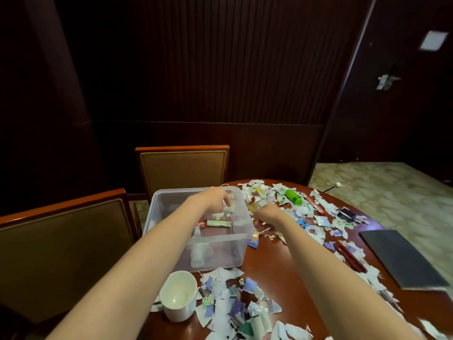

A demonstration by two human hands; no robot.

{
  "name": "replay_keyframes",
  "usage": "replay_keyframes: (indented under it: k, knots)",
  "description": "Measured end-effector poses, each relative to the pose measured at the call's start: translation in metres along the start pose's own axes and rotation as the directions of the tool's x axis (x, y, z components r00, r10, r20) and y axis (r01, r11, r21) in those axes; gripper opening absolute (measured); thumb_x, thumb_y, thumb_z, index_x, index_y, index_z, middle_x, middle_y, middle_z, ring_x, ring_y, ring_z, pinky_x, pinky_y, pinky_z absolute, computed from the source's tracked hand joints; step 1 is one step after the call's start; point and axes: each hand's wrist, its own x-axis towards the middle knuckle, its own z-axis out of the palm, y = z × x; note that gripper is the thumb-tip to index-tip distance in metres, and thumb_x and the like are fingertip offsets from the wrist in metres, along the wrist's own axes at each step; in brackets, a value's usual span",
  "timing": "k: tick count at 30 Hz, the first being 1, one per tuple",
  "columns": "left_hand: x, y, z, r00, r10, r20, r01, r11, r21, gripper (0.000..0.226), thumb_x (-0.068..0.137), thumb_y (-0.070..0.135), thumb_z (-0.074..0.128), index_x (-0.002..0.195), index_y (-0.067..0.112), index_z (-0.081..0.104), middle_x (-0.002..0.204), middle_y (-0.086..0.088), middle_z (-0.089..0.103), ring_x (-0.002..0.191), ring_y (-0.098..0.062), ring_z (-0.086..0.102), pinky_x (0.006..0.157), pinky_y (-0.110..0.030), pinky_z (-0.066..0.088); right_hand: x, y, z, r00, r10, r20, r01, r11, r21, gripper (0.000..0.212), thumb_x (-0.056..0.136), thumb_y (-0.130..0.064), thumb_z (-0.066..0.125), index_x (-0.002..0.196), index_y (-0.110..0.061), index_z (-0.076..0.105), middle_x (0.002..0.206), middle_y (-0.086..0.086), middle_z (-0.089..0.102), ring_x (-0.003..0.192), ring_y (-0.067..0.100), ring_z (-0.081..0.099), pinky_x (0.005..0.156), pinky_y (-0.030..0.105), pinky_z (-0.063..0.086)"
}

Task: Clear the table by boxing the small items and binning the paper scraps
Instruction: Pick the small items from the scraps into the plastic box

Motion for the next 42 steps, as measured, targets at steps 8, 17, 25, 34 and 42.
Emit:
replay_keyframes:
  k: [8, 17, 25, 34, 42]
  knots:
    - [-0.007, 0.040, 0.019, 0.995, 0.091, 0.049, -0.092, 0.996, 0.005, 0.043, 0.091, -0.003, 0.040, 0.126, 0.014, 0.058, 0.132, -0.009, 0.052, 0.118, -0.024, 0.051, 0.090, -0.028, 0.043, -0.028, 0.049, -0.025, 0.991, 0.116, -0.066, -0.111, 0.991, 0.069, 0.014, 0.092, -0.007, 0.043, 0.104, -0.003, 0.049, 0.067, 0.007, 0.056, 0.051, 0.016, 0.049, 0.046, 0.018, 0.041]
    - [0.002, 0.083, 0.055, 0.967, 0.210, 0.144, -0.217, 0.976, 0.030, 0.038, 0.090, 0.001, 0.045, 0.122, 0.015, 0.062, 0.131, -0.008, 0.056, 0.117, -0.021, 0.054, 0.090, -0.026, 0.046, -0.050, 0.105, -0.043, 0.971, 0.209, -0.113, -0.187, 0.966, 0.177, 0.030, 0.095, -0.009, 0.043, 0.124, -0.003, 0.043, 0.086, 0.012, 0.060, 0.055, 0.016, 0.051, 0.050, 0.021, 0.042]
    - [0.028, 0.120, 0.084, 0.952, 0.247, 0.181, -0.260, 0.964, 0.052, 0.039, 0.090, 0.001, 0.042, 0.120, 0.015, 0.063, 0.129, -0.011, 0.056, 0.111, -0.025, 0.057, 0.082, -0.032, 0.048, -0.046, 0.150, -0.079, 0.947, 0.295, -0.132, -0.258, 0.936, 0.239, 0.011, 0.093, -0.008, 0.045, 0.103, -0.004, 0.042, 0.071, 0.008, 0.052, 0.050, 0.013, 0.043, 0.041, 0.019, 0.038]
    - [0.071, 0.150, 0.117, 0.954, 0.188, 0.234, -0.208, 0.976, 0.061, 0.036, 0.093, 0.003, 0.043, 0.123, 0.012, 0.060, 0.137, -0.011, 0.050, 0.124, -0.024, 0.049, 0.090, -0.028, 0.043, -0.028, 0.208, -0.109, 0.909, 0.387, -0.156, -0.339, 0.904, 0.261, 0.017, 0.092, -0.009, 0.046, 0.106, -0.002, 0.051, 0.095, 0.015, 0.057, 0.065, 0.019, 0.053, 0.048, 0.024, 0.047]
    - [0.119, 0.159, 0.142, 0.965, 0.104, 0.242, -0.127, 0.989, 0.082, 0.038, 0.092, 0.004, 0.046, 0.128, 0.011, 0.055, 0.138, -0.010, 0.048, 0.125, -0.024, 0.047, 0.096, -0.029, 0.041, 0.002, 0.242, -0.131, 0.880, 0.381, -0.283, -0.371, 0.924, 0.090, 0.030, 0.091, -0.012, 0.049, 0.119, -0.001, 0.052, 0.099, 0.014, 0.063, 0.076, 0.023, 0.059, 0.069, 0.030, 0.051]
